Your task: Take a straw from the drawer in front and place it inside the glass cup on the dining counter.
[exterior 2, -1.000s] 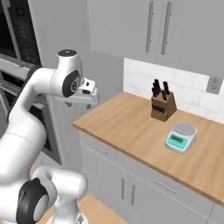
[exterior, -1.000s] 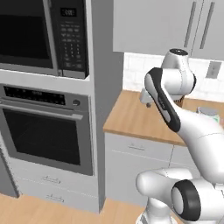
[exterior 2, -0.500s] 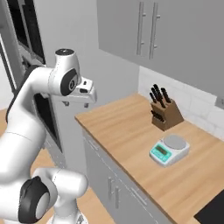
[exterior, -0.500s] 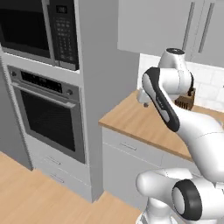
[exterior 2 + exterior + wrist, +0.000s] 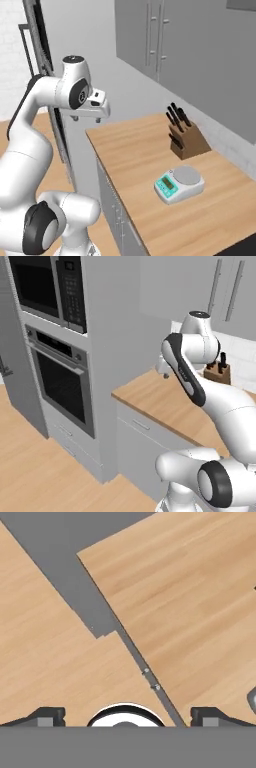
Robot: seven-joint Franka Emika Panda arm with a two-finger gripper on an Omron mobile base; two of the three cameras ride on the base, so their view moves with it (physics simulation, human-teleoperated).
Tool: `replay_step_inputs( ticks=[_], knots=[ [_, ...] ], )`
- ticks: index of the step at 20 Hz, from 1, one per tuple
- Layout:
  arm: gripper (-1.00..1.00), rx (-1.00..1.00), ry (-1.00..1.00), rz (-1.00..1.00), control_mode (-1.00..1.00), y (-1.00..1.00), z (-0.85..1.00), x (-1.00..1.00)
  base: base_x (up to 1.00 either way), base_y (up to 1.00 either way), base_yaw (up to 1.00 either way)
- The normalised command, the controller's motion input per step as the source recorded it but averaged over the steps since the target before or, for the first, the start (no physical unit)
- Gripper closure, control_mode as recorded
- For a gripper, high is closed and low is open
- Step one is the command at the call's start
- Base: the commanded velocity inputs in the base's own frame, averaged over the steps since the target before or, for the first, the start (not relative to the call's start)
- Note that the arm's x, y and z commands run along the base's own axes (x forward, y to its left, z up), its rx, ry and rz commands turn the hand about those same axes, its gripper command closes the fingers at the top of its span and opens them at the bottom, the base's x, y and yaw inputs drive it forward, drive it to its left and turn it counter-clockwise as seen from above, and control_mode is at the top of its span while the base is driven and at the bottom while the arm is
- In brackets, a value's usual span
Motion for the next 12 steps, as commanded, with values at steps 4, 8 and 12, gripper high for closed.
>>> replay_step_inputs(
  ticks=[4, 8, 12],
  knots=[
    [-1.0, 0.0, 0.0, 0.0, 1.0, 0.0, 0.0, 0.0, 0.05, -0.71, 0.46],
    [-1.0, 0.0, 0.0, 0.27, -1.0, -0.09, 0.0, 0.0, 0.0, -0.11, 0.1],
    [-1.0, -0.11, -0.01, 0.24, -1.0, 0.61, -0.12, 0.0, 0.0, 0.0, 0.0]
  ],
)
